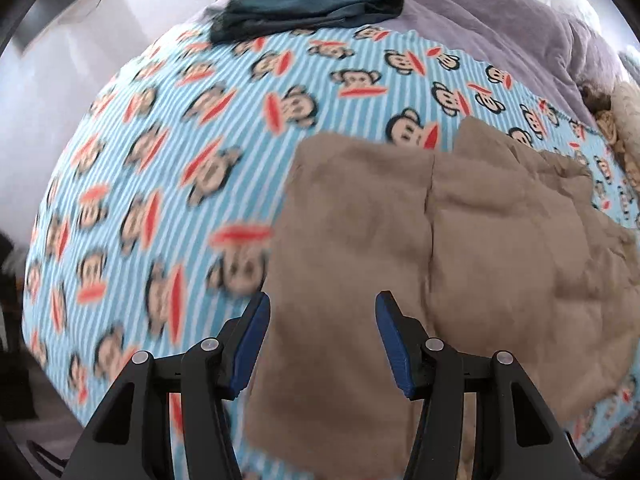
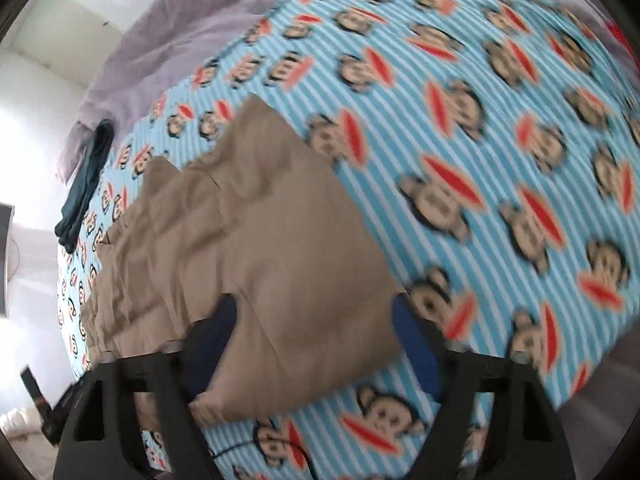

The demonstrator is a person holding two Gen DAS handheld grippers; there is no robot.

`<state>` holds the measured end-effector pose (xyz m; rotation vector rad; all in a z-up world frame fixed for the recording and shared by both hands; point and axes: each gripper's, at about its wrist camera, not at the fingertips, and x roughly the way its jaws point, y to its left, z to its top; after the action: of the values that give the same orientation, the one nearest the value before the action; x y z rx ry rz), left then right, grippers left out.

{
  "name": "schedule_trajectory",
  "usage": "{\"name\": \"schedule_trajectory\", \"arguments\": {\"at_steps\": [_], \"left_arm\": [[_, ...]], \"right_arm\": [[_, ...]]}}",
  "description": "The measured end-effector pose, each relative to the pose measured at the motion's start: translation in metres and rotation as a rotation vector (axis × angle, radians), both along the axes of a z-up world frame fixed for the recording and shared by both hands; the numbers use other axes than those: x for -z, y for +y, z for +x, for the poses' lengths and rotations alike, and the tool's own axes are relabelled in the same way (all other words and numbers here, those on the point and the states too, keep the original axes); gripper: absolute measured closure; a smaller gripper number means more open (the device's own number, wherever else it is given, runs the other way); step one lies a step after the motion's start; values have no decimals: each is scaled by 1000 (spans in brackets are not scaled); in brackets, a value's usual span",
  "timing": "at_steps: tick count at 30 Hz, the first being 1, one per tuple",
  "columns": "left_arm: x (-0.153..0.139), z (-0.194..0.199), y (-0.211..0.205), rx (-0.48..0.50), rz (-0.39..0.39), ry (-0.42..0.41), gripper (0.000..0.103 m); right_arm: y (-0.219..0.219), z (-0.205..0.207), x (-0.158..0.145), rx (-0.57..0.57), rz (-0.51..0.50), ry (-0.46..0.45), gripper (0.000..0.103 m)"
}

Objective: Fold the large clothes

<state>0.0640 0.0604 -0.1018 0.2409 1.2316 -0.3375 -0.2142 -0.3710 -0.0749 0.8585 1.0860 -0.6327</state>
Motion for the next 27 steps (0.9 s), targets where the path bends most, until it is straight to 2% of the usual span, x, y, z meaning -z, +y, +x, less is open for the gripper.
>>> {"name": "schedule_trajectory", "arguments": {"at_steps": [1,2,5,8,11,13,18,26,27], "left_arm": [[6,9,-8,-1,11,-8,46],[13,21,-16,-15,16,-12,46],[32,45,-25,-60,39,1,46],[57,64,-26,-97,30,57,46],[76,69,-25,-113,29,69,32],[83,71,-24,-118,-2,91,32],[69,71,-20,-106,6,102,32],[34,43,0,-46,-6,83,32],[32,39,3,-47,-10,89,32]], "right_arm": [[-3,17,4,-18,-10,12,72],[-8,30,6,-38,-17,5,75],[-15,64,16,-101,-69,9,75],[-23,100,43,-154,-121,84,75],[-33,118,74,-159,-89,141,75],[-36,123,85,-163,-86,156,75],[-30,128,75,-185,-100,191,75],[-4,109,33,-195,-84,162,74],[1,108,30,-208,-87,160,70]]}}
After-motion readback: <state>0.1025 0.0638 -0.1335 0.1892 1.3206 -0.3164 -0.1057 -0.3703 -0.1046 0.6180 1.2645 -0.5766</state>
